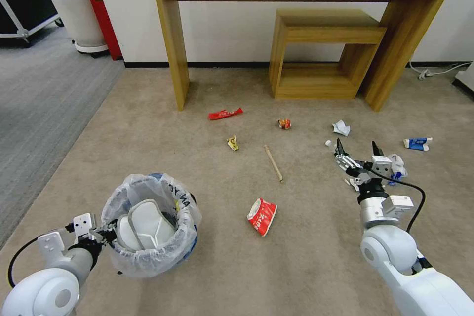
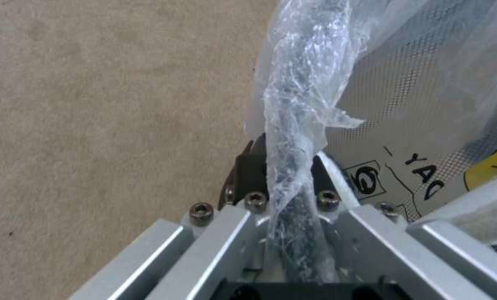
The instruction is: Pick up the trash bin and place the garbage on the floor into it.
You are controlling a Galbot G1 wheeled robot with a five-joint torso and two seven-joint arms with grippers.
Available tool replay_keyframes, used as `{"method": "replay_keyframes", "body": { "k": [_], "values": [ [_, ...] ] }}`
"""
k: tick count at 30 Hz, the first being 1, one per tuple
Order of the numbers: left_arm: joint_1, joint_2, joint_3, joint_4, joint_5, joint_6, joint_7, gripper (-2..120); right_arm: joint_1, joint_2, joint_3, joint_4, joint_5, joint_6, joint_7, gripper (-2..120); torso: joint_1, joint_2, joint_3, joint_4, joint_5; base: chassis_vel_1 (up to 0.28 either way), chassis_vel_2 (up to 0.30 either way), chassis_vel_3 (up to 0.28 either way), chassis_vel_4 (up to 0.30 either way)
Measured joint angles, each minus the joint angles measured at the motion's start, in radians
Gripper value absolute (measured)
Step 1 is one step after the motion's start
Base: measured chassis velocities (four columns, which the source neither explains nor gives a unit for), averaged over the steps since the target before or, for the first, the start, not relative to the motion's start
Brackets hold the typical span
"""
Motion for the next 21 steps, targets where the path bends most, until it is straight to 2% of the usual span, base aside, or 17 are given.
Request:
{"method": "replay_keyframes", "body": {
  "k": [13,16,19,20,21],
  "values": [
    [0.004,-0.007,0.001,0.001,0.015,-0.005,0.008,1,-0.002,0.000,-0.009,0.002,0.002,0.000,0.010,100,0.000,0.000,0.000,0.0000,0.0000,-0.096,0.092,0.090,-0.103],
    [0.005,-0.007,0.000,0.001,0.017,-0.005,0.008,1,0.002,-0.005,-0.024,0.017,0.035,-0.027,0.034,100,0.000,0.000,0.000,-0.0001,0.0000,-0.083,0.077,0.075,-0.063],
    [0.007,-0.010,0.000,-0.001,0.019,-0.005,0.008,1,0.034,-0.019,-0.077,0.061,0.169,-0.151,0.120,100,0.000,0.000,0.000,0.0000,-0.0001,-0.012,0.012,0.023,-0.010],
    [0.007,-0.010,0.000,-0.001,0.019,-0.005,0.008,1,0.034,-0.019,-0.077,0.061,0.169,-0.151,0.120,100,0.000,0.000,0.000,0.0000,-0.0001,0.000,0.000,0.000,0.000],
    [0.008,-0.012,0.000,-0.001,0.021,-0.005,0.008,1,0.053,-0.023,-0.103,0.079,0.252,-0.219,0.165,100,0.000,0.000,0.000,-0.0001,-0.0001,0.000,0.000,0.000,0.000]
  ]
}}
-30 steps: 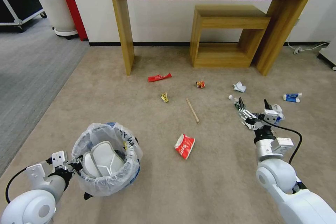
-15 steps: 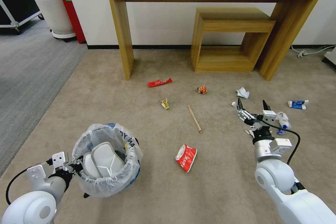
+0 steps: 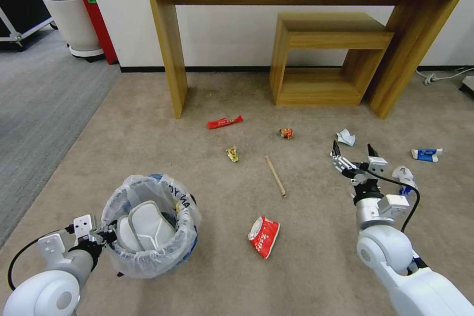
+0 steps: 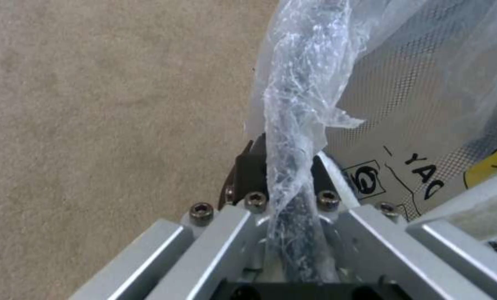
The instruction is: Pick up the trash bin and place the garbage on the floor into it.
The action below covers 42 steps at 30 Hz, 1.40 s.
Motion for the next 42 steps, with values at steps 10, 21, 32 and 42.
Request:
{"method": "replay_keyframes", "body": {
  "k": [10,21,32,42],
  "values": [
    [-0.009,-0.008,0.007,0.010,0.007,0.000,-0.002,1,0.138,-0.001,-0.168,-0.011,0.464,-0.303,0.308,100,0.000,0.000,0.000,0.0001,0.0000,0.000,0.000,0.000,0.000],
    [-0.011,-0.037,0.017,0.023,0.030,-0.005,-0.001,1,0.255,0.078,-0.422,-0.164,0.586,-0.398,0.426,100,0.000,0.000,0.000,0.0001,-0.0001,0.000,0.000,0.000,0.000],
    [-0.026,-0.028,0.037,0.049,0.034,-0.012,0.010,1,0.303,0.220,-0.546,-0.349,0.536,-0.415,0.416,100,0.000,0.000,0.000,0.0001,0.0001,0.000,0.000,0.000,0.000],
    [-0.031,-0.024,0.043,0.065,0.037,-0.019,0.016,1,0.329,0.325,-0.578,-0.491,0.446,-0.400,0.368,100,0.000,0.000,0.000,0.0001,0.0000,0.000,0.000,0.000,0.000]
  ]
}}
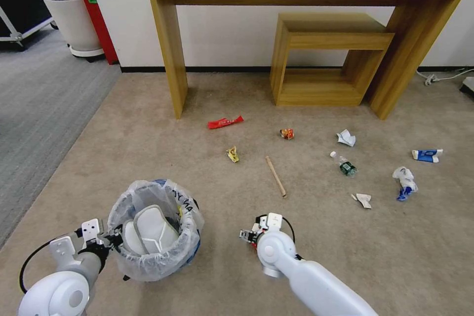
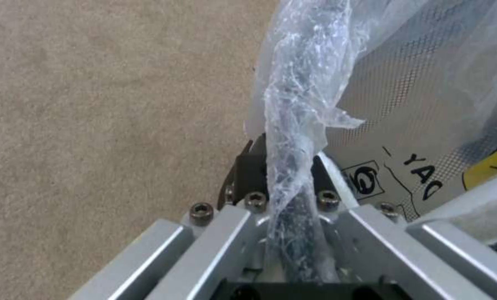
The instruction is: Pick up the trash bin and place the garbage on the floor into it.
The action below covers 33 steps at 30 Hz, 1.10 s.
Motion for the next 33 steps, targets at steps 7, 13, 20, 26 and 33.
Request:
{"method": "replay_keyframes", "body": {
  "k": [7,13,20,26,33],
  "values": [
    [0.003,-0.005,0.002,0.004,0.009,-0.004,0.003,1,0.010,0.012,0.004,-0.058,-0.046,0.018,-0.039,99,0.000,0.000,0.000,0.0000,0.0000,0.000,0.000,0.000,0.000],
    [0.010,-0.010,0.002,0.003,0.017,-0.011,0.009,1,0.020,0.029,-0.007,-0.101,-0.085,0.037,-0.076,86,0.000,0.000,0.000,0.0000,0.0001,0.000,0.000,0.000,0.000],
    [0.014,-0.012,0.002,0.002,0.021,-0.016,0.013,1,0.023,0.049,-0.024,-0.142,-0.133,0.064,-0.105,63,0.000,0.000,0.000,0.0000,0.0001,0.000,0.000,0.000,0.000],
    [0.013,-0.012,0.002,0.003,0.023,-0.020,0.016,1,0.019,0.048,-0.029,-0.156,-0.173,0.088,-0.128,37,0.000,0.000,0.000,0.0000,0.0000,0.000,0.000,0.000,0.000],
    [0.006,-0.007,0.006,0.009,0.023,-0.021,0.016,1,0.000,0.019,-0.020,-0.136,-0.199,0.115,-0.154,17,0.000,0.000,0.000,0.0000,0.0003,0.000,0.000,0.000,0.000]
  ]
}}
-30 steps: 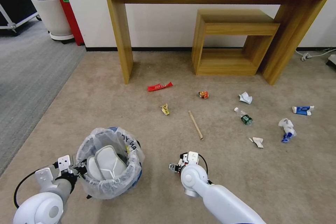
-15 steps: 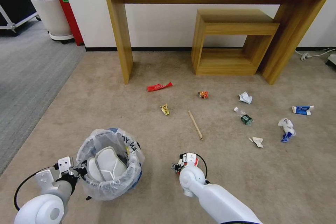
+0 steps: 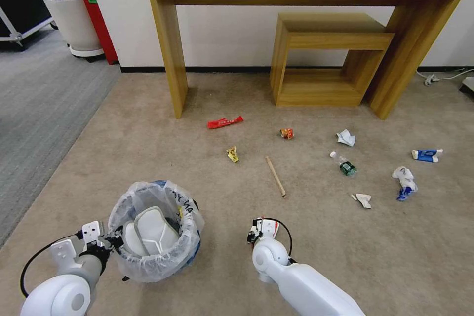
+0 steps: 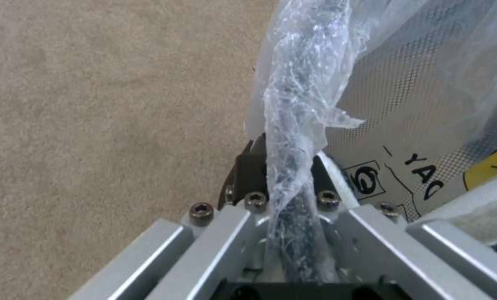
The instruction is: Pick up the trash bin and place the garbage on the floor into it.
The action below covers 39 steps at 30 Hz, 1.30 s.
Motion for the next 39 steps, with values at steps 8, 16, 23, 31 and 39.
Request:
{"method": "replay_keyframes", "body": {
  "k": [8,16,23,31,39],
  "values": [
    [-0.011,0.000,0.009,0.008,0.001,-0.001,0.000,1,-0.036,-0.090,0.047,0.086,-0.023,0.096,-0.095,0,0.000,0.000,0.000,0.0000,0.0006,0.000,0.000,0.000,0.000],
    [-0.013,0.001,0.011,-0.002,0.002,0.003,-0.004,1,-0.068,-0.278,0.149,0.396,-0.088,0.383,-0.394,0,0.000,0.000,0.000,-0.0002,-0.0001,0.000,0.000,0.000,0.000],
    [-0.012,-0.003,0.011,-0.021,0.000,0.010,-0.008,1,0.041,-0.374,0.085,0.593,-0.022,0.577,-0.693,0,0.000,0.000,0.000,0.0000,-0.0001,0.000,0.000,0.000,0.000],
    [-0.007,-0.018,0.010,-0.052,-0.001,0.021,-0.017,1,0.259,-0.452,-0.167,0.719,0.007,0.654,-0.854,0,0.000,0.000,0.000,-0.0001,-0.0003,0.000,0.000,0.000,0.000],
    [0.002,-0.032,0.010,-0.086,-0.003,0.025,-0.019,1,0.425,-0.429,-0.436,0.669,0.018,0.643,-0.808,0,0.000,0.000,0.000,0.0000,0.0000,0.000,0.000,0.000,0.000]
  ]
}}
